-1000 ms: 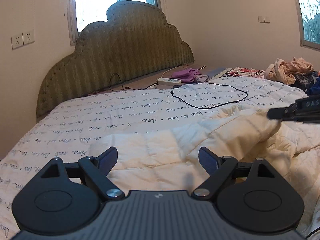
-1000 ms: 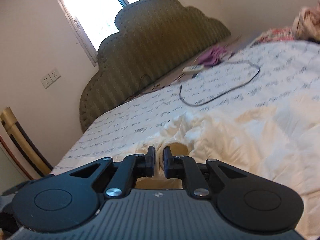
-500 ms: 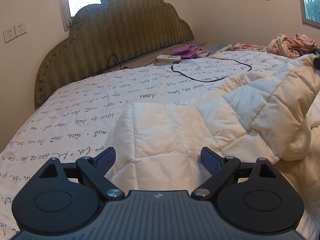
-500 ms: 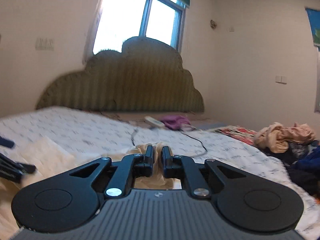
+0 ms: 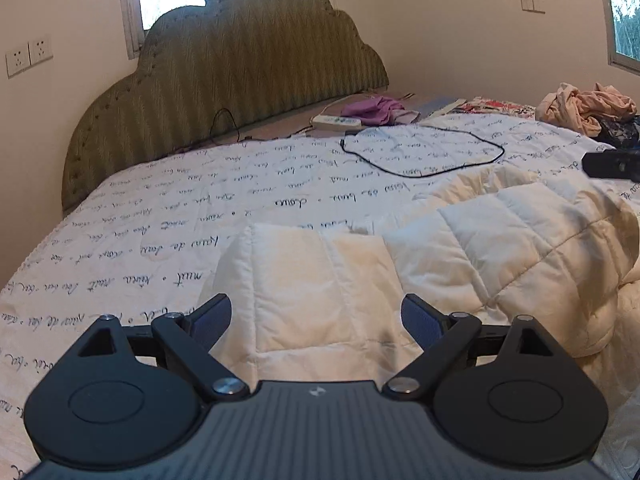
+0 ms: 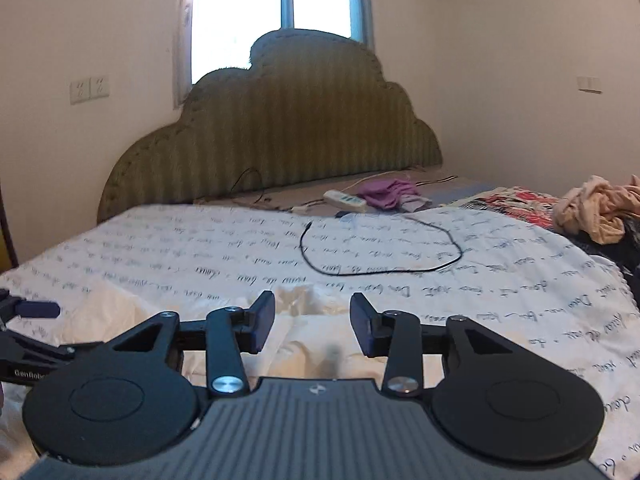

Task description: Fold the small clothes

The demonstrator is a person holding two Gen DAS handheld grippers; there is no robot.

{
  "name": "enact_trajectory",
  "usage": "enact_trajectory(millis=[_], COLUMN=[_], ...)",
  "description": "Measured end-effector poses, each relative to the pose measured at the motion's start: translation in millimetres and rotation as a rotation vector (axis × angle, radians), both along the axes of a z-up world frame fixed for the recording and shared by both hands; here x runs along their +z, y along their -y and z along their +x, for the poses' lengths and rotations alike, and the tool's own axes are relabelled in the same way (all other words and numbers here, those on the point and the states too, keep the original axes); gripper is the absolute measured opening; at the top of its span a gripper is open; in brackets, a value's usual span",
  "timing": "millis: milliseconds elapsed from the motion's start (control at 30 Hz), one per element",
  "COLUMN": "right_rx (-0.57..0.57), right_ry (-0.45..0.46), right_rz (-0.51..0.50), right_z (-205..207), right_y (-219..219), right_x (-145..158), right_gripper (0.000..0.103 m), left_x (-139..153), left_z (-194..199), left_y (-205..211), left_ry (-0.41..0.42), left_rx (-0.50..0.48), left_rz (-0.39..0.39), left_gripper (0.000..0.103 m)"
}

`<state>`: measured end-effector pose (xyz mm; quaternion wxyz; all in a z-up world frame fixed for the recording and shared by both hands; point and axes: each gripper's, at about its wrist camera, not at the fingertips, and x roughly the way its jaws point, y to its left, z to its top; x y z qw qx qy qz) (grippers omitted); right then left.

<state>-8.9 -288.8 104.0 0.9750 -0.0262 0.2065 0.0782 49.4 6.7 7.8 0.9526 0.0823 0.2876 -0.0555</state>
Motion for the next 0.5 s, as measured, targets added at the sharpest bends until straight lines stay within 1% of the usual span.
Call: enact_trajectory(millis=[100, 133, 200, 233, 300, 500], right_rx=[-0.038, -0.049, -0.06, -0.058, -0.056, -0.047], right_ry=[-0.112, -0.135, -0.175, -0.188, -0.206, -0.232], right_rz=[-0.054, -0.056, -0.024, -0.004, 0.018, 0.021], right_z=[24, 29, 28, 29, 27, 30], right_y=[-10, -8, -9, -7, -6, -5], right_x=[-30, -39, -54, -59, -66, -79], right_gripper=[0.049, 0.05, 0.052, 0.053, 0.055, 0.057], left_x=[-15, -18, -26, -29, -35, -48], left_z=[6, 7, 10, 11, 13, 14], left_y=[-1, -1, -3, -3, -2, 0], left_ry=[-0.041, -0.048, -0.07, -0.08, -0.093, -0.098], left_rx=[0.023, 0.026, 0.028, 0.029, 0.031, 0.029], left_rz=[0.021, 0.025, 0.025, 0.025, 0.032, 0.051], left_gripper=[0.093, 0.093, 0.094, 0.096, 0.097, 0.1])
